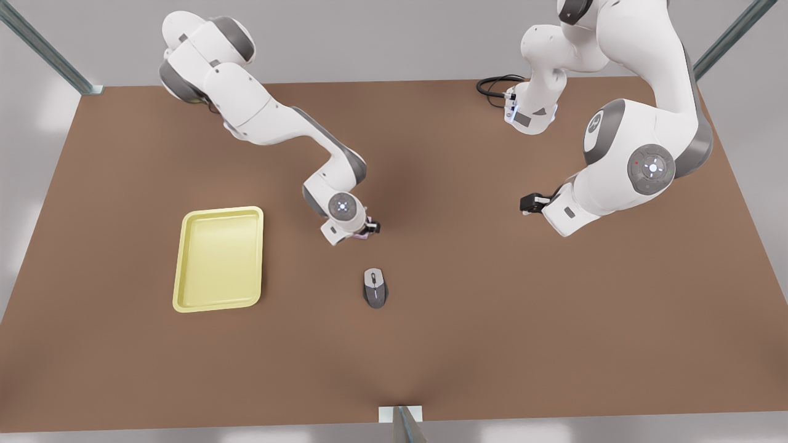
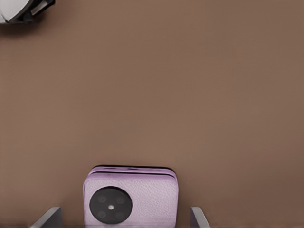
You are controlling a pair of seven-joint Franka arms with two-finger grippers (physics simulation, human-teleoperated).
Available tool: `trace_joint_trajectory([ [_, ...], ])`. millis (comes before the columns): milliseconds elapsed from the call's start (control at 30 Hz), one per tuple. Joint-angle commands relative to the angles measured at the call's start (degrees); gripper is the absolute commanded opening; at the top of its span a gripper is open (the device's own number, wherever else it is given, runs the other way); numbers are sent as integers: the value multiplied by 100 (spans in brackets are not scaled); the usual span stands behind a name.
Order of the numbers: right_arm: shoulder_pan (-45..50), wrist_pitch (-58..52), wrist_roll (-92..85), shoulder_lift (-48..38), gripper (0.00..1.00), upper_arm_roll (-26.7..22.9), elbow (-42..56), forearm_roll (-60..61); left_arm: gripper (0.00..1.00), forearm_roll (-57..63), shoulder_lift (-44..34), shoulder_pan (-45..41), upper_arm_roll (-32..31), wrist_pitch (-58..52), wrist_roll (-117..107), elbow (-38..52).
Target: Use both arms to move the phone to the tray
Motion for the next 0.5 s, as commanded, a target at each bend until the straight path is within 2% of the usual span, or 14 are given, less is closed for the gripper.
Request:
trace_joint_trajectory([
  [0,17,349,-242,-4,100,1,-115,1,100,3,-7,0,0,4,218,3],
  [233,25,490,-233,127,100,1,-150,10,100,12,2,0,0,12,226,3],
  [267,25,499,-233,128,96,1,-141,10,100,3,-7,0,0,12,218,3],
  [300,25,499,-233,128,87,1,-133,10,100,3,-7,0,0,47,218,3],
  [333,25,490,-233,110,81,1,-124,19,100,12,-7,0,0,74,227,3],
  [467,-1,437,-224,66,80,1,-89,19,100,12,2,0,0,109,227,11],
])
